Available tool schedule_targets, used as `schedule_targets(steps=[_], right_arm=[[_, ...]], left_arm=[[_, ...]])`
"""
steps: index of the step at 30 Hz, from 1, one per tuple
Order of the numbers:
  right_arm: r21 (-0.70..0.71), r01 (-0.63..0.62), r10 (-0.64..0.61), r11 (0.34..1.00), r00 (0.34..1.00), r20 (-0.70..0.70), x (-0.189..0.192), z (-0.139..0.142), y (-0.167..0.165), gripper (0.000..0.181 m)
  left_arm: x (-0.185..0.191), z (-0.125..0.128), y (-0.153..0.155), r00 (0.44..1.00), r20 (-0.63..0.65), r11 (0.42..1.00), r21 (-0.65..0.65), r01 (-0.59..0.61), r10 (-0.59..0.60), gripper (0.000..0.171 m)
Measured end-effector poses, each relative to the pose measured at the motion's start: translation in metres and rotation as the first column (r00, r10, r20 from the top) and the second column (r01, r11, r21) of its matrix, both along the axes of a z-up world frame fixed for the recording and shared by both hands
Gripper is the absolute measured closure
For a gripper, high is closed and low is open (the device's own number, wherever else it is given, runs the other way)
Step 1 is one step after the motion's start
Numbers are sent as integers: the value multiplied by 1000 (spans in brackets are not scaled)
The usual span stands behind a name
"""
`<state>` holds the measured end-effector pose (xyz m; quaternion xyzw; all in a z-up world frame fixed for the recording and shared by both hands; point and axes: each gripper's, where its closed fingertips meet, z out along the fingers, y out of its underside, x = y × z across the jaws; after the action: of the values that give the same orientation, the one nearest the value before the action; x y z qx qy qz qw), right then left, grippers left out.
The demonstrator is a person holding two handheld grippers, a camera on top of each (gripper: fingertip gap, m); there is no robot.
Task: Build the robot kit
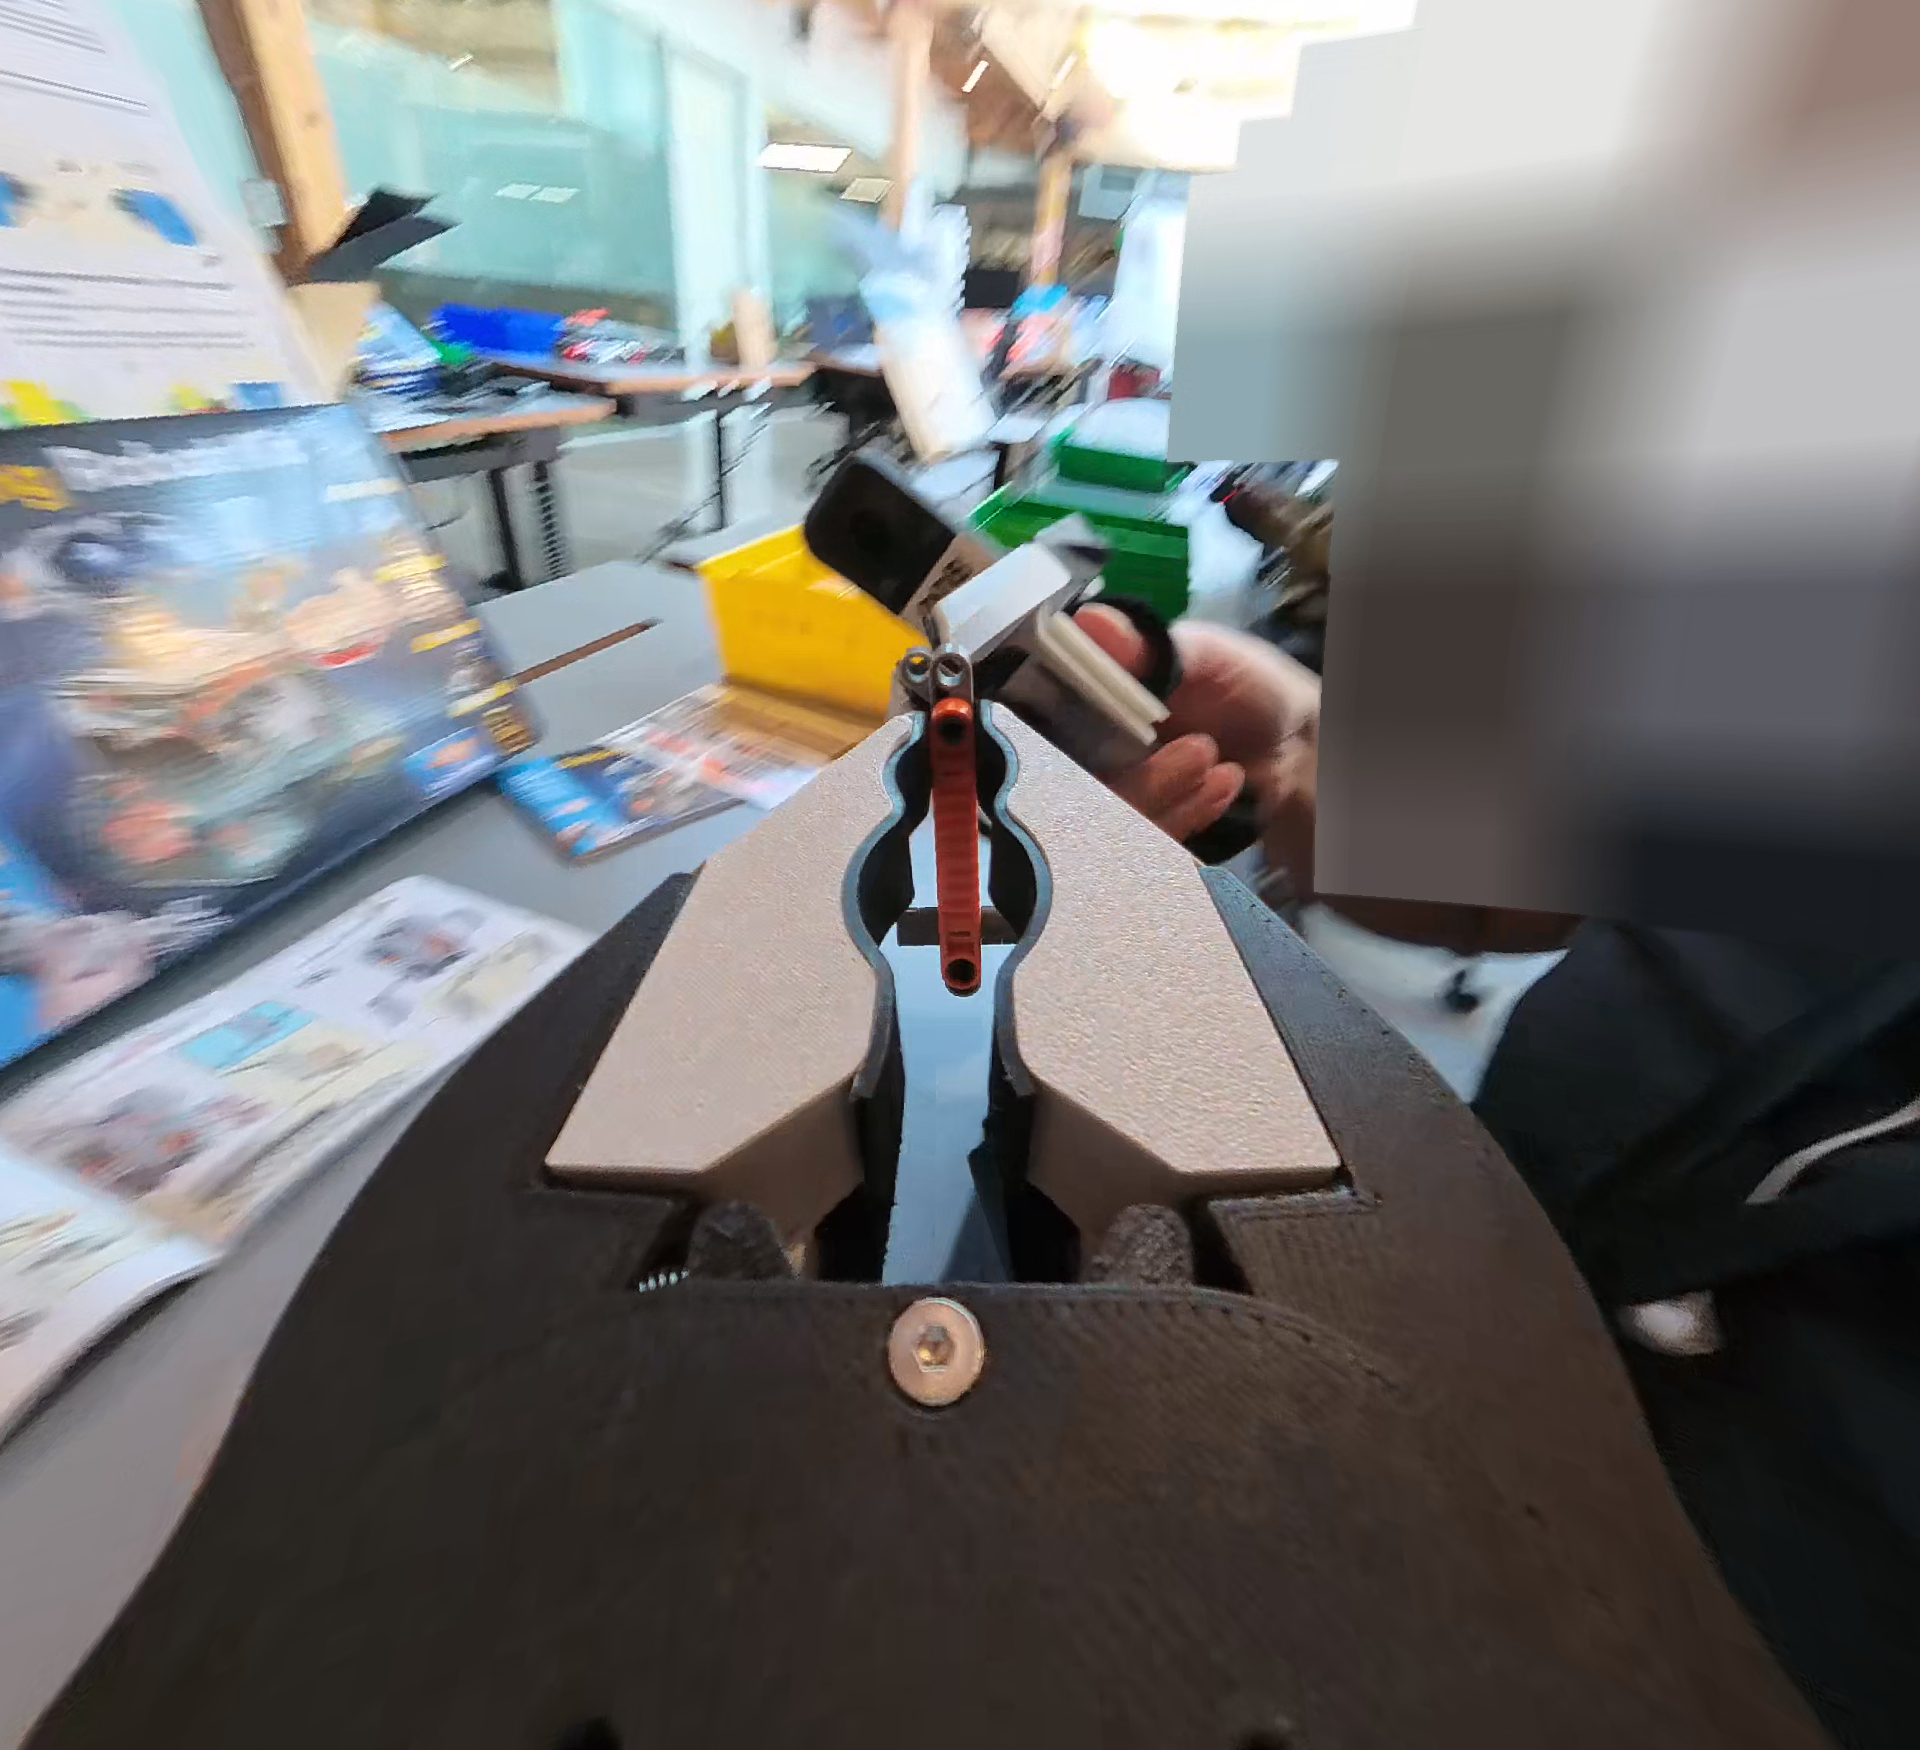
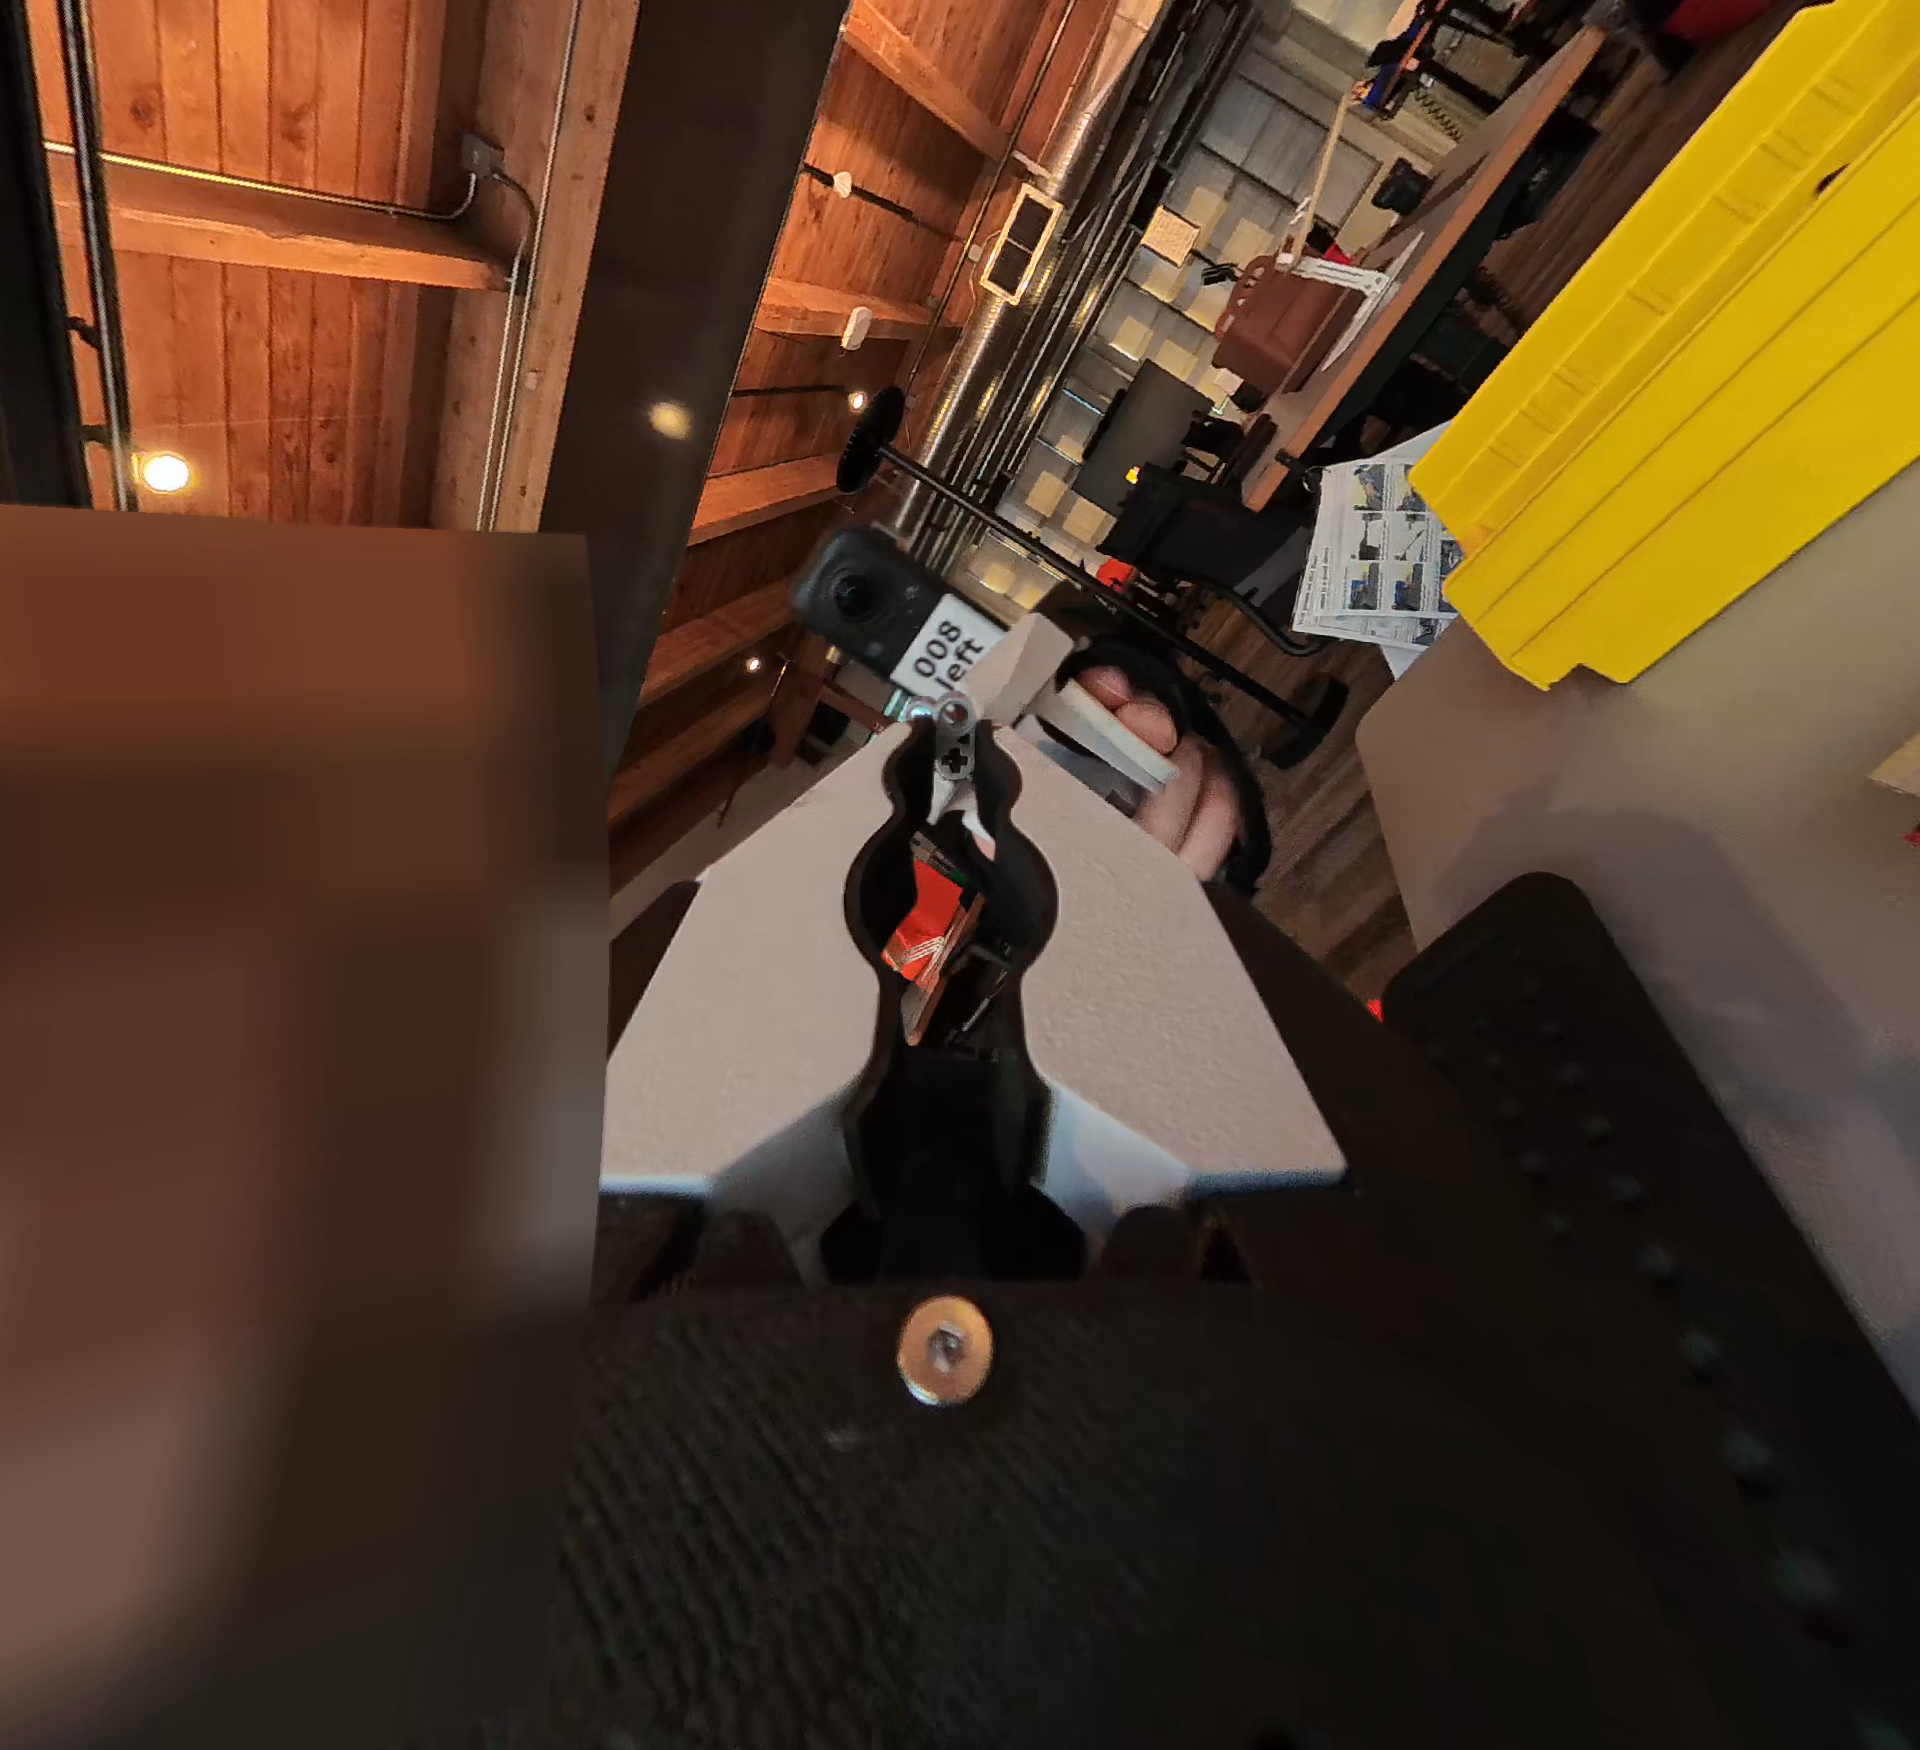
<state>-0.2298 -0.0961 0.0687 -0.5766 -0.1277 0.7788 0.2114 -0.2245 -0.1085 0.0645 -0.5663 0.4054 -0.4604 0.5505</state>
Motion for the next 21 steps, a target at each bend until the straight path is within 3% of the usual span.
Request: schedule_targets(steps=[7, 12, 21], right_arm=[[-124, -28, 26, 992, 999, -23, -1, -10, 6, 177], [-157, -46, 33, 986, 996, -86, -2, -6, 4, 177], [-184, -106, 85, 977, 989, -121, -2, -9, 2, 177]], left_arm=[[-1, -10, 7, 962, -211, 975, 172, -137, 173, 166], [0, -6, 2, 982, -159, 991, 101, -91, 106, 166], [-1, -8, 3, 981, -154, 990, 100, -103, 118, 166]])
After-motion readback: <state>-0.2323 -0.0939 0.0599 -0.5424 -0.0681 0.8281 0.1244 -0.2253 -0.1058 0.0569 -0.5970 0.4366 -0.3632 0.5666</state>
